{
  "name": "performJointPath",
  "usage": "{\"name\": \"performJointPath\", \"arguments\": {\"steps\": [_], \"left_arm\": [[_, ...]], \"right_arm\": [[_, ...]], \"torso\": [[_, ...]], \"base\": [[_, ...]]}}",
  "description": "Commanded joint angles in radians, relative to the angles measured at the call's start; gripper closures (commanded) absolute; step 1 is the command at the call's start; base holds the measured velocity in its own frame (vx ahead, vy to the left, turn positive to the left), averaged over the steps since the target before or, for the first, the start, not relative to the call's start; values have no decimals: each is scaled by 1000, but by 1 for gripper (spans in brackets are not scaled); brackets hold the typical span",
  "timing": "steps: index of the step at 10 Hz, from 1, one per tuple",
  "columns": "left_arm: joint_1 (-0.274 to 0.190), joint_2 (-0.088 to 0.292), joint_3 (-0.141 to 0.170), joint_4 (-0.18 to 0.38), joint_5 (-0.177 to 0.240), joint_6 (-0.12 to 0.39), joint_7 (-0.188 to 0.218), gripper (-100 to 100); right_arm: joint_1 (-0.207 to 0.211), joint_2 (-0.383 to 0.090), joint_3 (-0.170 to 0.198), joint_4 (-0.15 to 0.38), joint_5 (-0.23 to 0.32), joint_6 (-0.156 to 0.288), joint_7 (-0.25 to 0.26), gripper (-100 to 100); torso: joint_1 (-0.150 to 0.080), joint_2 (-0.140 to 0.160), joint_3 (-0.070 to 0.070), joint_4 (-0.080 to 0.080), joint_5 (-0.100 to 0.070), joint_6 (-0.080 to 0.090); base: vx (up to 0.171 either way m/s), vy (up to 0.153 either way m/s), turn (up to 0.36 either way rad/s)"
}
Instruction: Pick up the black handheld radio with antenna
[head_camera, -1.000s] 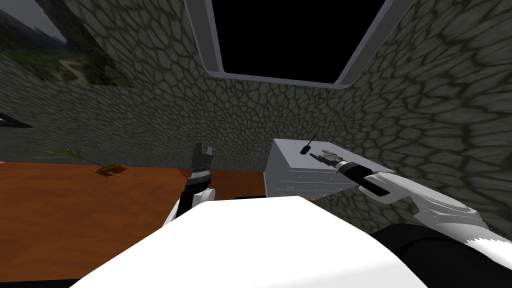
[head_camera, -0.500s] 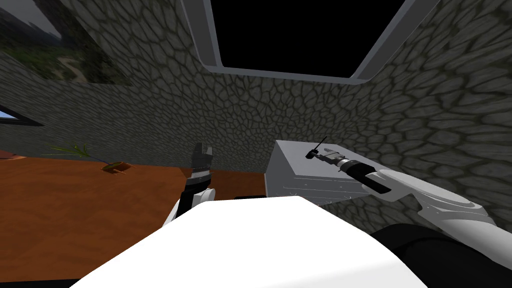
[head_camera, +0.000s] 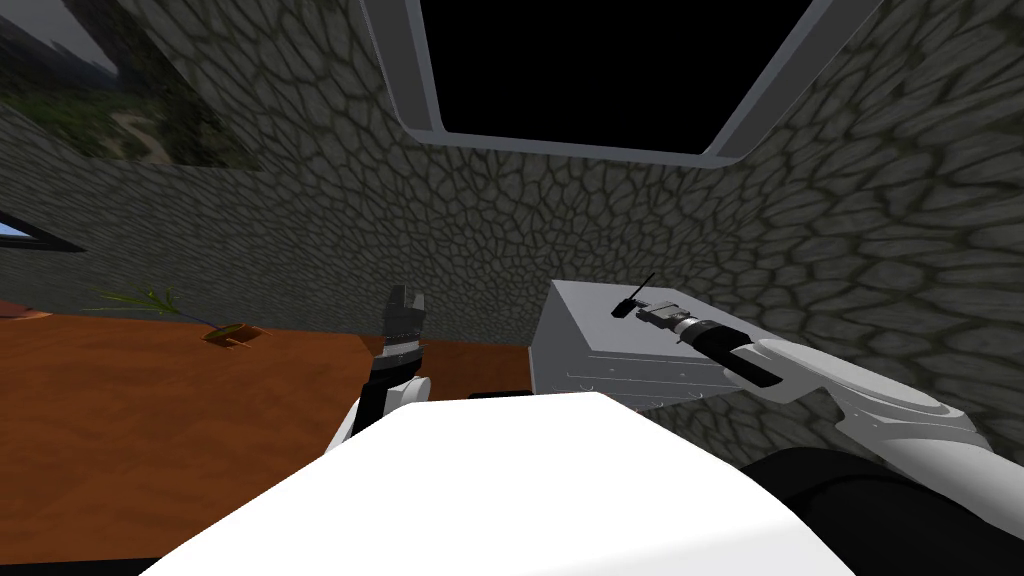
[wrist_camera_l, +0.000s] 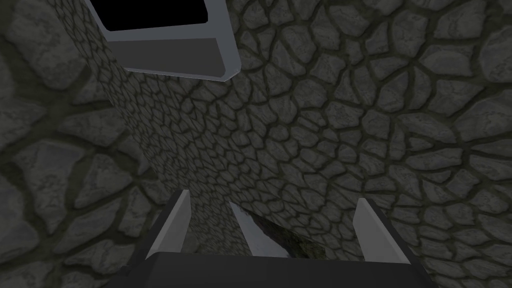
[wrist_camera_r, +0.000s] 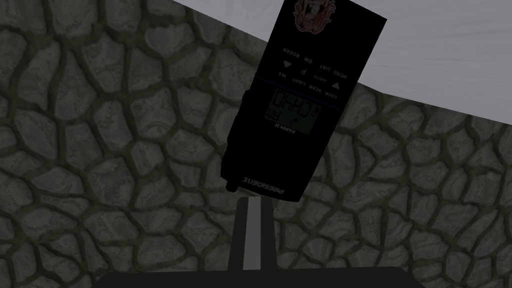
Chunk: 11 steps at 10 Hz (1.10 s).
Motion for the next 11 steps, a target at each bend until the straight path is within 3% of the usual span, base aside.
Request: {"name": "performJointPath", "arguments": {"steps": [1, 2, 7, 11], "left_arm": [[0, 0, 0, 0, 0, 0, 0, 0], [0, 0, 0, 0, 0, 0, 0, 0], [-1, 0, 0, 0, 0, 0, 0, 0], [0, 0, 0, 0, 0, 0, 0, 0]], "right_arm": [[0, 0, 0, 0, 0, 0, 0, 0], [-2, -6, -3, 11, 18, -2, 17, -100], [-26, -68, -17, 28, 121, -37, 111, -100], [-39, -140, -34, 36, 222, -82, 199, -100]], "torso": [[0, 0, 0, 0, 0, 0], [0, 0, 0, 0, 0, 0], [6, 17, 10, 4, 2, 1], [4, 10, 6, 3, 1, 0]], "base": [[0, 0, 0], [-74, 44, -98], [-212, 80, -54], [-156, 45, -23]]}}
